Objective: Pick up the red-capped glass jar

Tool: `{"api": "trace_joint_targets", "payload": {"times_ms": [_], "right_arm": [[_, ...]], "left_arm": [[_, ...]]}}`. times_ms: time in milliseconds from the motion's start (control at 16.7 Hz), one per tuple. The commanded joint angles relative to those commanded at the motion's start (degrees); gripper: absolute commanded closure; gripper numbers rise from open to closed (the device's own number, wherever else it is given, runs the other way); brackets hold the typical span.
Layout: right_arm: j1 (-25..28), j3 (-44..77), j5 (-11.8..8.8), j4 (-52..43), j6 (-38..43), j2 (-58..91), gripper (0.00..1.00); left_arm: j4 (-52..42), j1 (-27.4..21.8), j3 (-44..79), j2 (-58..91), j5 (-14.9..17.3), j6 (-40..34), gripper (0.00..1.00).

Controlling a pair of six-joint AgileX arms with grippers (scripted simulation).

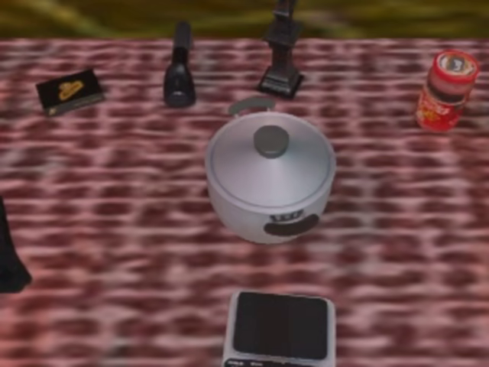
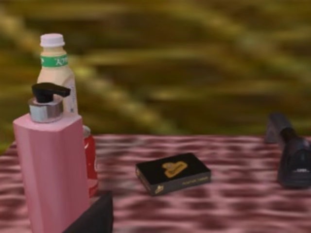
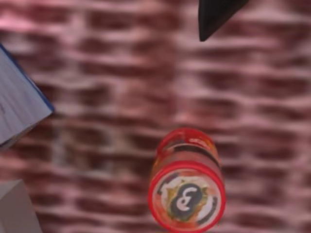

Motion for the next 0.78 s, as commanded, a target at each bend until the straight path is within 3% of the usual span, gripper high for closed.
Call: {"api": "trace_joint_targets", "payload": {"times_ms": [420, 780], "right_arm": [[2.58, 35.16, -3.04, -13.65, -5.68, 37.26, 0.0], [4.26, 49.96, -4.73, -17.81, -8.47, 52.24, 0.0]], "left_arm": [[0.0, 0.0, 0.0, 0.0, 0.0, 0.0, 0.0], [0.0, 0.0, 0.0, 0.0, 0.0, 0.0, 0.0]]}}
